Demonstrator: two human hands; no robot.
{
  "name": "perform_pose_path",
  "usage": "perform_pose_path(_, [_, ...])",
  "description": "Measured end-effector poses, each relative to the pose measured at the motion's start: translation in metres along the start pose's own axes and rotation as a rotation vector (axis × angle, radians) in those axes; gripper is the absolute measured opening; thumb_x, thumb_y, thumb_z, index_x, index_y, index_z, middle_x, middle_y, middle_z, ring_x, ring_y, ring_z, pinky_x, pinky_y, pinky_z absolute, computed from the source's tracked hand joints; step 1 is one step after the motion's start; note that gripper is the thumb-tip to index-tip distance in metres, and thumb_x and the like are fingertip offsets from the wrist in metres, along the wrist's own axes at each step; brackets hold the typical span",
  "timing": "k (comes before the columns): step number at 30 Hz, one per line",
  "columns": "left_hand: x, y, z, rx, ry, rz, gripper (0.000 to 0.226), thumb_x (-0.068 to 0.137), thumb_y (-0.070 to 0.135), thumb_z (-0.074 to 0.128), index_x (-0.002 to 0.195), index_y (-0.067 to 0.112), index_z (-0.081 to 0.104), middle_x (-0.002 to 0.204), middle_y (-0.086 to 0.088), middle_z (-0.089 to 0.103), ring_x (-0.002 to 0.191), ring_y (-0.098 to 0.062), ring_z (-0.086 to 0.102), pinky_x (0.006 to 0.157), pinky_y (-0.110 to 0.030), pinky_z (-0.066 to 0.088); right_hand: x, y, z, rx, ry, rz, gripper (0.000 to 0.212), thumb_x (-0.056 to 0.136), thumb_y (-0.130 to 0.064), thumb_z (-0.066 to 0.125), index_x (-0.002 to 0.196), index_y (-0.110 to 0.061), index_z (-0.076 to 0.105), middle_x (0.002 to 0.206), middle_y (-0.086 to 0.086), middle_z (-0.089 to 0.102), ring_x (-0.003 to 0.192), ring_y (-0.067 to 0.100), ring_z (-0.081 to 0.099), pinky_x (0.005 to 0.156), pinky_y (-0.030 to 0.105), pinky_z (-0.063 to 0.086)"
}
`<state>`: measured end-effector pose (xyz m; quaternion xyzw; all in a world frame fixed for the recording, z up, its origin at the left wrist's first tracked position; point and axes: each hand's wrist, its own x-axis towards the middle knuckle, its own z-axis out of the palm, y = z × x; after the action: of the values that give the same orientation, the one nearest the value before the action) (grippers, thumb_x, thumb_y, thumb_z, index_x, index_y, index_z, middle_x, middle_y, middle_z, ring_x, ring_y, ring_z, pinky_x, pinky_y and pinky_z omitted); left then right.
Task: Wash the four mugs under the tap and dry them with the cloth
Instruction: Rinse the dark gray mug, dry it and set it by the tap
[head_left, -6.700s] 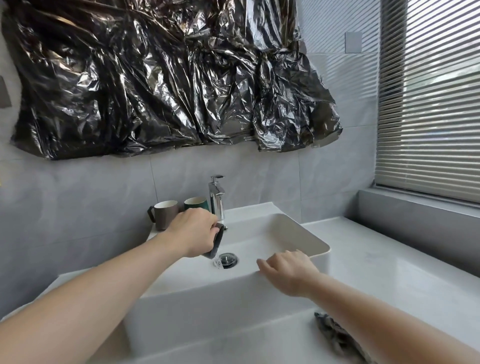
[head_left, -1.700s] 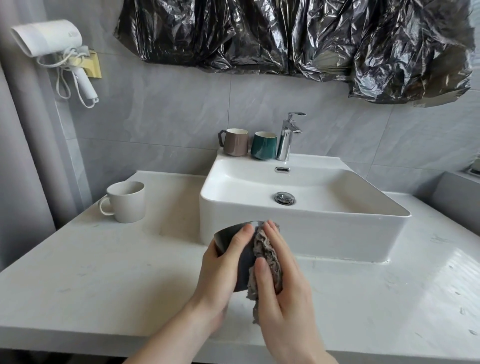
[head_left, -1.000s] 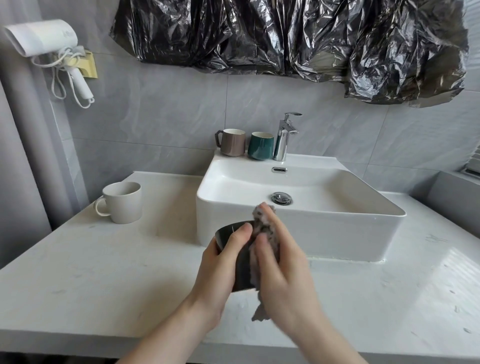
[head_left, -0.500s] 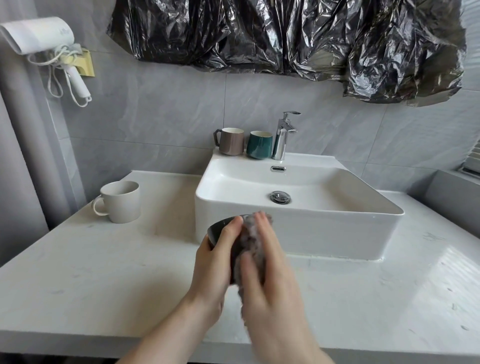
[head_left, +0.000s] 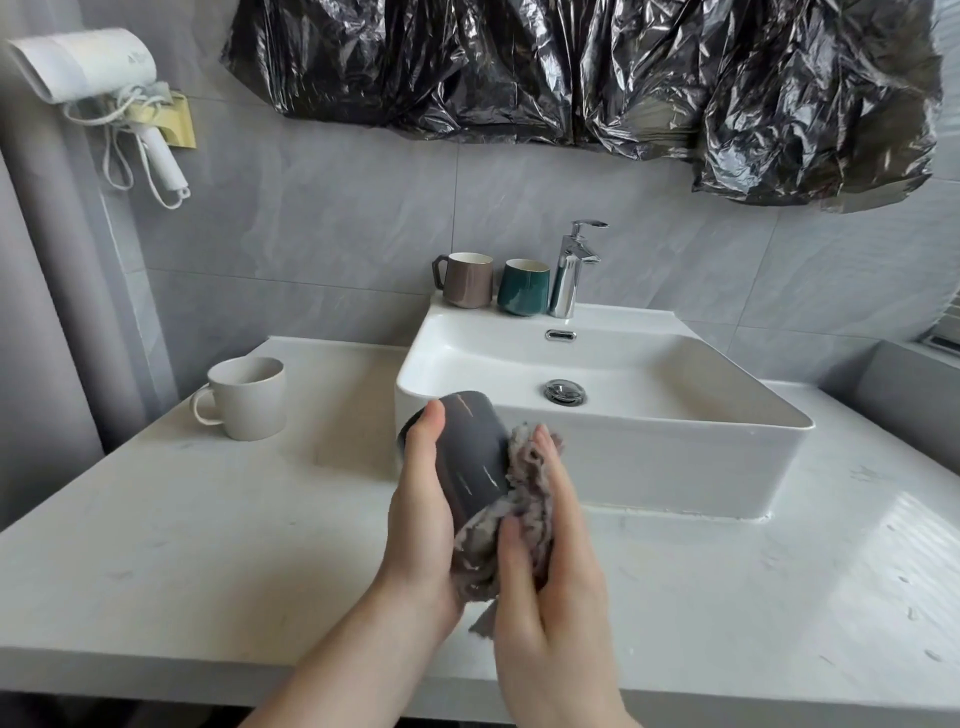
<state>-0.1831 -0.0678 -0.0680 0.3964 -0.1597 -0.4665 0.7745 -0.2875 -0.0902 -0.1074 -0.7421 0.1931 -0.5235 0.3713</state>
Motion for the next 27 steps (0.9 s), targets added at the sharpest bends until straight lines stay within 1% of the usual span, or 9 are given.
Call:
perform_pose_path(2, [0.001, 0.0, 0.003, -0.062, -0.081, -0.086, 0.073, 0.093, 0.07, 0.048, 0.114, 0.009, 0.082, 0.117, -0.012, 0.079, 0.101, -0.024, 0.079, 0.086, -0.034, 0.062, 0.004, 0.01, -0.004, -0.203, -0.022, -0.259, 0.066, 0.099, -0.003, 0.049, 0.161, -0.021, 0.033, 0.17, -0.01, 0.028, 0.157, 0.021, 0.03, 0.123, 0.037, 0.035])
perform_pose_path(7, [0.005, -0.006, 0.006, -0.078, -0.112, -0.121, 0.067, 0.094, 0.072, 0.042, 0.103, 0.023, 0.086, 0.111, -0.003, 0.081, 0.091, -0.018, 0.079, 0.079, -0.032, 0.05, 0.028, 0.023, -0.026, -0.254, -0.058, -0.452, 0.06, 0.095, 0.012, 0.048, 0.152, -0.006, 0.046, 0.165, 0.005, 0.04, 0.154, 0.024, 0.036, 0.122, 0.041, 0.038])
perform_pose_path(10, [0.006, -0.009, 0.014, -0.048, -0.075, -0.118, 0.069, 0.09, 0.077, 0.045, 0.112, 0.024, 0.083, 0.115, -0.007, 0.08, 0.098, -0.023, 0.078, 0.081, -0.034, 0.05, 0.035, 0.017, -0.024, -0.012, 0.033, -0.165, 0.061, 0.094, 0.008, 0.047, 0.152, -0.013, 0.049, 0.157, -0.004, 0.053, 0.148, 0.012, 0.044, 0.12, 0.034, 0.039])
perform_pose_path(12, [0.005, -0.008, 0.02, -0.074, -0.058, -0.125, 0.073, 0.086, 0.077, 0.053, 0.116, 0.017, 0.082, 0.118, -0.015, 0.079, 0.102, -0.029, 0.078, 0.096, -0.04, 0.055, 0.032, 0.003, -0.012, 0.188, 0.142, 0.051, 0.046, 0.104, -0.002, 0.048, 0.145, -0.02, 0.057, 0.143, -0.011, 0.065, 0.138, 0.006, 0.055, 0.114, 0.028, 0.044])
perform_pose_path(16, [0.011, -0.005, 0.025, -0.098, 0.066, -0.023, 0.083, 0.074, 0.074, 0.072, 0.126, 0.009, 0.074, 0.121, -0.021, 0.076, 0.104, -0.036, 0.077, 0.097, -0.048, 0.06, 0.017, -0.001, 0.0, 0.291, 0.146, 0.326, 0.037, 0.104, -0.006, 0.057, 0.132, -0.029, 0.062, 0.112, -0.016, 0.078, 0.107, 0.002, 0.072, 0.079, 0.016, 0.057])
perform_pose_path(18, [0.015, -0.002, 0.026, -0.05, 0.118, 0.069, 0.092, 0.06, 0.074, 0.083, 0.127, 0.011, 0.072, 0.126, -0.022, 0.074, 0.113, -0.039, 0.074, 0.105, -0.057, 0.056, 0.014, 0.005, 0.0, 0.219, 0.066, 0.426, 0.024, 0.103, -0.01, 0.06, 0.12, -0.024, 0.07, 0.102, -0.009, 0.08, 0.099, 0.01, 0.075, 0.077, 0.02, 0.057])
perform_pose_path(20, [0.017, -0.001, 0.024, 0.041, 0.118, 0.16, 0.091, 0.061, 0.07, 0.084, 0.127, 0.009, 0.07, 0.126, -0.021, 0.073, 0.118, -0.039, 0.071, 0.109, -0.06, 0.052, 0.015, 0.005, -0.004, 0.208, 0.029, 0.543, 0.015, 0.104, -0.013, 0.059, 0.105, -0.016, 0.074, 0.091, 0.002, 0.081, 0.089, 0.02, 0.078, 0.075, 0.031, 0.059])
perform_pose_path(24, [0.013, 0.001, 0.018, 0.176, 0.093, 0.294, 0.074, 0.068, 0.06, 0.079, 0.12, 0.008, 0.07, 0.118, -0.014, 0.077, 0.112, -0.028, 0.075, 0.099, -0.048, 0.06, 0.029, -0.009, -0.019, 0.48, 0.021, 0.803, 0.019, 0.107, -0.011, 0.053, 0.104, 0.002, 0.066, 0.076, 0.026, 0.07, 0.051, 0.024, 0.066, 0.048, 0.03, 0.055])
perform_pose_path(27, [0.013, -0.002, 0.011, 0.219, 0.086, 0.357, 0.047, 0.081, 0.046, 0.081, 0.113, 0.012, 0.072, 0.108, -0.006, 0.08, 0.101, -0.018, 0.076, 0.081, -0.033, 0.059, 0.035, -0.015, -0.028, 0.614, -0.012, 0.911, 0.021, 0.107, -0.01, 0.051, 0.11, 0.003, 0.067, 0.076, 0.026, 0.071, 0.055, 0.031, 0.068, 0.052, 0.037, 0.059])
